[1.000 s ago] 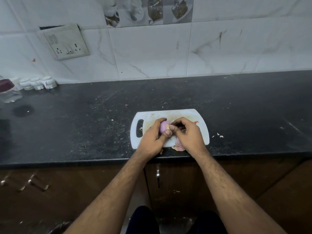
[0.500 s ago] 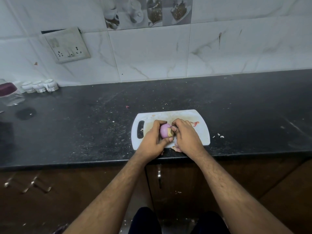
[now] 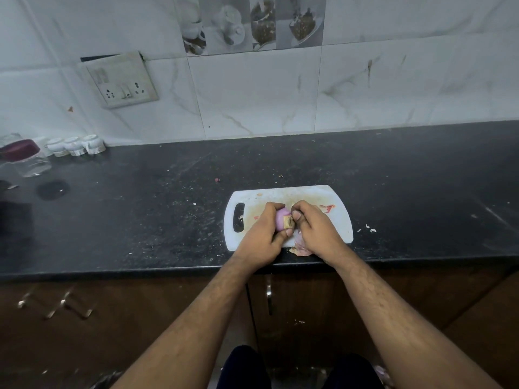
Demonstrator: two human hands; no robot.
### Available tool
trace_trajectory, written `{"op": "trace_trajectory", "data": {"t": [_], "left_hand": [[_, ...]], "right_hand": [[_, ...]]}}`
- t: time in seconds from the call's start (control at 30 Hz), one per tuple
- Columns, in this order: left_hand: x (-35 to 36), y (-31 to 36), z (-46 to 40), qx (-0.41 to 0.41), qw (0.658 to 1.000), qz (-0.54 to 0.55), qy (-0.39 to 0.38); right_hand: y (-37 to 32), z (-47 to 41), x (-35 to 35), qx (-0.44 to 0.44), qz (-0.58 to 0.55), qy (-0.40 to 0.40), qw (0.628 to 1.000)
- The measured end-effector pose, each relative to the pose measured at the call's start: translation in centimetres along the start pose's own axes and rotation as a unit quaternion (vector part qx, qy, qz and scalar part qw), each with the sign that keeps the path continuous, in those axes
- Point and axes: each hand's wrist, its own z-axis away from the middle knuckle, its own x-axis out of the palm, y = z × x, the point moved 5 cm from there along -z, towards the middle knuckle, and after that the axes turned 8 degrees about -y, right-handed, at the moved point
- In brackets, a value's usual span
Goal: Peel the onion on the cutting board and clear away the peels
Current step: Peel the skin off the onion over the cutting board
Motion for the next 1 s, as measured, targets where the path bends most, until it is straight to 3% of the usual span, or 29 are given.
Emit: {"op": "trace_trajectory", "data": {"t": [0.23,0.43,0.53,0.63,0.7,0.8,1.0], "left_hand": [[-0.1,-0.2,-0.1,-0.010,1.000,-0.020,0.005],[-0.1,-0.1,-0.2,-0.014,1.000,-0.013,0.020],[-0.1,-0.1,0.0,-0.016,0.999,0.002,0.030],[-0.3,0.0,0.1,-0.021,0.999,0.019,0.043],[-0.4,-0.2,0.1,-0.031,0.998,0.039,0.043],[-0.3,-0.6,0.1,-0.032,0.997,0.060,0.047],[-0.4,-0.6,0.1,-0.046,0.993,0.091,0.053]], "right_hand": [[-0.3,-0.8,0.6,0.118,-0.087,-0.025,0.989],[-1.0,-0.8,0.6,0.145,-0.079,0.000,0.986],[-1.4,-0.1,0.5,0.122,-0.033,0.053,0.990],[-1.3,0.6,-0.2,0.066,-0.145,0.131,0.979],[-1.2,0.5,-0.4,0.021,-0.187,0.131,0.973],[-1.4,0.6,0.0,-0.017,-0.150,0.098,0.984],[-1.5,0.8,-0.3,-0.010,-0.122,0.158,0.980]]}}
